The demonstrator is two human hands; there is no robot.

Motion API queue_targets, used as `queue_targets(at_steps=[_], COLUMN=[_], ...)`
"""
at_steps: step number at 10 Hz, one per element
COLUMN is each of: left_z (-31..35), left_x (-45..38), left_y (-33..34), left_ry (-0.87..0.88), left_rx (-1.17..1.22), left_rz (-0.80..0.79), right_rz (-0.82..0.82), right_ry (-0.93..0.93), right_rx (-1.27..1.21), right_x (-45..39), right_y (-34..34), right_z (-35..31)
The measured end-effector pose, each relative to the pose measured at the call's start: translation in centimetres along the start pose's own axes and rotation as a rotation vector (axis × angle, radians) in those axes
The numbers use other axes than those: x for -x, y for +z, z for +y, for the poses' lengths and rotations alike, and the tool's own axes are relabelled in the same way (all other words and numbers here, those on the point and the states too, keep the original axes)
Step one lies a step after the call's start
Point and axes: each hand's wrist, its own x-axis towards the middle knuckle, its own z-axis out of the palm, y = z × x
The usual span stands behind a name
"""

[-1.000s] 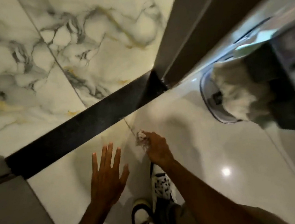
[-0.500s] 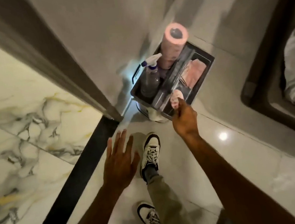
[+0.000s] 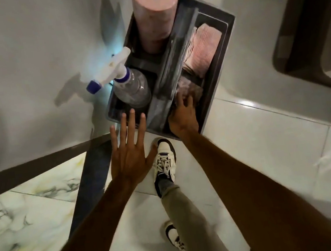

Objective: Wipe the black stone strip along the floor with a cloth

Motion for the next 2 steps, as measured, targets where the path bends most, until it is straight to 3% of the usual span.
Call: queue_targets(at_steps=[1,2], left_z=[0.0,1.8], left_x=[0.1,3.2], left_y=[-2.4,-6.7], left_ry=[-0.014,0.018], left_rx=[-0.025,0.020], left_rz=[-0.042,-0.041], right_rz=[0.031,0.211], right_ry=[-0.093,-0.166], right_rx=[-0.093,-0.186], right_x=[3.0,8.5], right_y=[-1.3,-5.0], right_z=[0.0,1.1])
